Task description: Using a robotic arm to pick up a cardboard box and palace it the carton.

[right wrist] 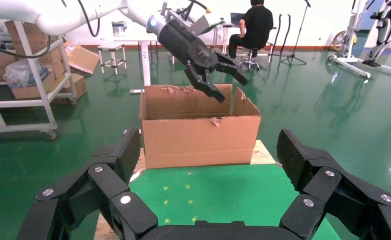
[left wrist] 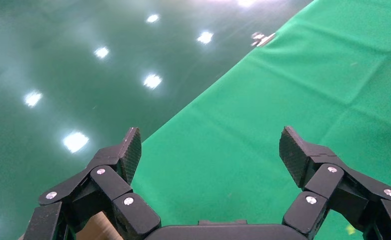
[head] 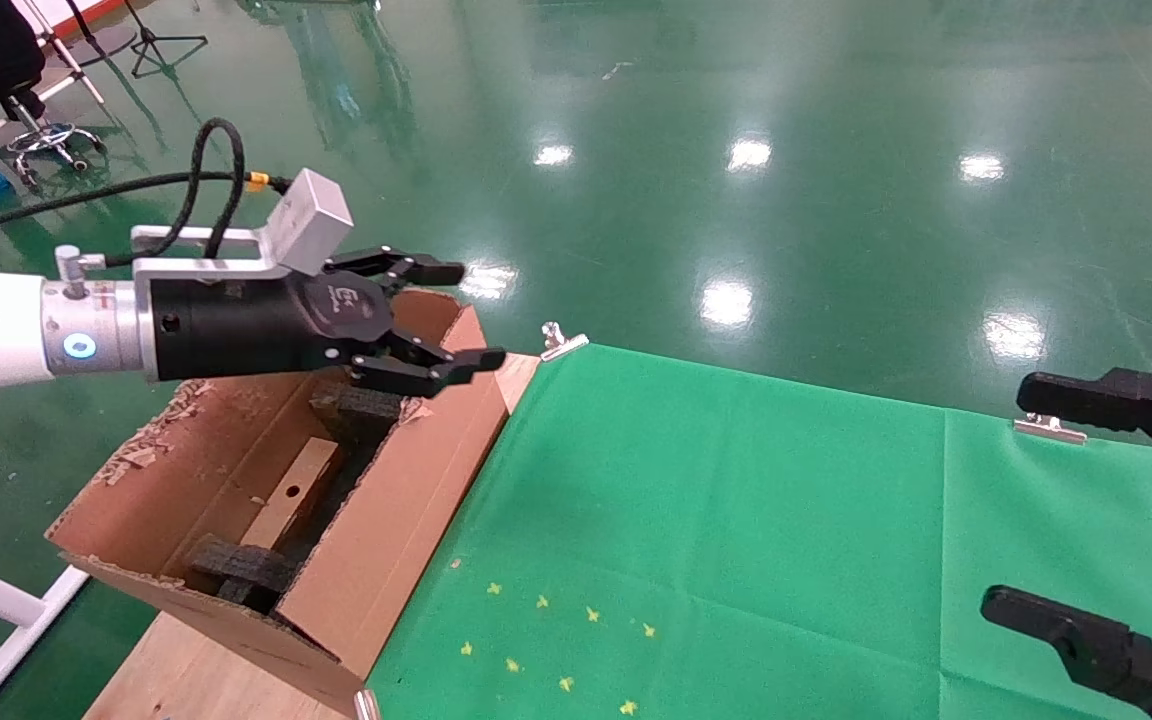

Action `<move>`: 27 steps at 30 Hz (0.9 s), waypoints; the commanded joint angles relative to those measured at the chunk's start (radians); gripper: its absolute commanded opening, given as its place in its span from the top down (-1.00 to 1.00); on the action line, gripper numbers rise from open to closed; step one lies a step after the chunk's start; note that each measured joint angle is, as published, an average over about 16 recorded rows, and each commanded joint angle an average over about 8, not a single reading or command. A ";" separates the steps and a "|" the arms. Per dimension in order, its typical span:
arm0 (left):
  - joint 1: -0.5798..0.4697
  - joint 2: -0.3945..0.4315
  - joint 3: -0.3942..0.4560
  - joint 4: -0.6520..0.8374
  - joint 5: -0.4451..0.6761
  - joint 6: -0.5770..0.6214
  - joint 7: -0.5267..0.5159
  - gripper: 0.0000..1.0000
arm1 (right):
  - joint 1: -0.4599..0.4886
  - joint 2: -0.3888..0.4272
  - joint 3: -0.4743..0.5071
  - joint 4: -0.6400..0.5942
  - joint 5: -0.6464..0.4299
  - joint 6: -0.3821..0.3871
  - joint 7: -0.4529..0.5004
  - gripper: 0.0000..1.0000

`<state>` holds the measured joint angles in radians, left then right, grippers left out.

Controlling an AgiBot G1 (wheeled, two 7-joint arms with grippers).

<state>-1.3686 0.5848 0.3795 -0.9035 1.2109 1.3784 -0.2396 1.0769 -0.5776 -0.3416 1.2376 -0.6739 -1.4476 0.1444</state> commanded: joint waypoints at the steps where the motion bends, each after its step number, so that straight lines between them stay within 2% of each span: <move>1: 0.017 0.002 -0.006 -0.022 -0.028 0.007 0.003 -1.00 | 0.000 0.000 0.000 0.000 0.000 0.000 0.000 -1.00; 27: 0.241 0.022 -0.082 -0.312 -0.393 0.096 0.043 -1.00 | 0.000 0.000 0.000 0.000 0.000 0.000 0.000 -1.00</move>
<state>-1.1295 0.6063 0.2983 -1.2130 0.8204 1.4737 -0.1974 1.0769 -0.5775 -0.3417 1.2376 -0.6739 -1.4475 0.1444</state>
